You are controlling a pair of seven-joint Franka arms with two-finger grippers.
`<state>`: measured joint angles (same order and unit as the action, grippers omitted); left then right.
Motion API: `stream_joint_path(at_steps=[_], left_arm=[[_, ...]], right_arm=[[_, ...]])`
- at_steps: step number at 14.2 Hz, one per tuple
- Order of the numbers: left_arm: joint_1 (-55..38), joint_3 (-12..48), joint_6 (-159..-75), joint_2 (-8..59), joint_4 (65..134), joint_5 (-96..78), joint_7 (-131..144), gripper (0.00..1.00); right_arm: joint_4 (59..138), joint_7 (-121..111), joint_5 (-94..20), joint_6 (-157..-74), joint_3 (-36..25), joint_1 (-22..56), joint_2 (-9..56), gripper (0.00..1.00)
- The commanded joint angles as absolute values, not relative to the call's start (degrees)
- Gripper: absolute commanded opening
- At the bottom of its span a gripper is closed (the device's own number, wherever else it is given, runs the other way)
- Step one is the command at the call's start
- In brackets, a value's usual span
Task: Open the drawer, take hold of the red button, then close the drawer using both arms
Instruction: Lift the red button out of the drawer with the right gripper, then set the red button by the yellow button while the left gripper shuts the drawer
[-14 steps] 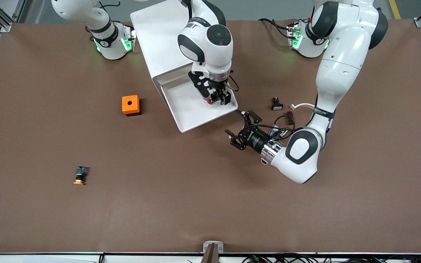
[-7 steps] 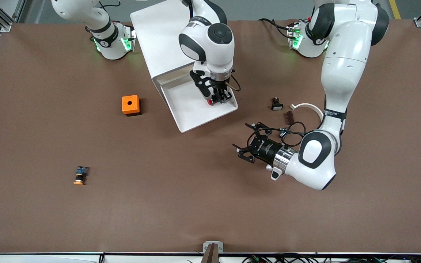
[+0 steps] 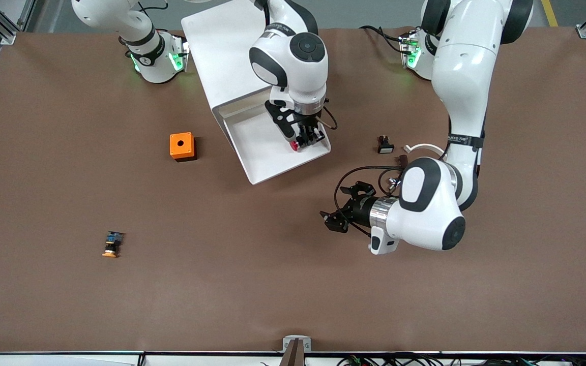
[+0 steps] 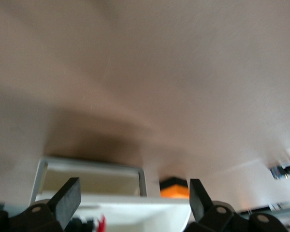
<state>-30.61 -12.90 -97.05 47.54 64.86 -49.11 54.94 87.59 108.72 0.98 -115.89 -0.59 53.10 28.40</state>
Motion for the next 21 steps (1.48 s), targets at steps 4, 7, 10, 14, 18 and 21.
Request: stream_joint_path(at_steps=[4,7,10,14,18,21], left_arm=[[-34.89,-13.89,-105.81,45.44,66.27,-36.58,53.26,1.0],[-38.22,-13.89,-110.9,44.65,66.62,-30.17,54.31,1.0],[-40.42,-13.71,-111.88,44.74,67.06,-23.84,59.22,1.0],[-44.11,-13.71,-111.88,44.74,67.94,-20.67,62.04,1.0],[-49.2,-13.62,-111.88,44.82,69.61,-16.09,63.98,1.0],[-52.63,-13.54,-111.88,44.74,70.75,-14.77,64.07,0.99]], right_arm=[[80.51,72.32,-3.16,-101.27,-0.44,38.79,24.97,0.0],[81.03,56.48,-3.16,-101.16,-0.61,31.05,25.13,0.0],[84.45,43.2,-2.64,-106.67,-0.62,23.76,26.1,0.0],[89.99,25.87,-2.64,-116.08,-0.7,14.96,28.47,0.0],[94.21,17.07,-2.2,-125.75,-0.7,10.91,31.98,0.0],[94.22,13.19,-2.02,-128.58,-0.7,8.09,34.89,0.0]])
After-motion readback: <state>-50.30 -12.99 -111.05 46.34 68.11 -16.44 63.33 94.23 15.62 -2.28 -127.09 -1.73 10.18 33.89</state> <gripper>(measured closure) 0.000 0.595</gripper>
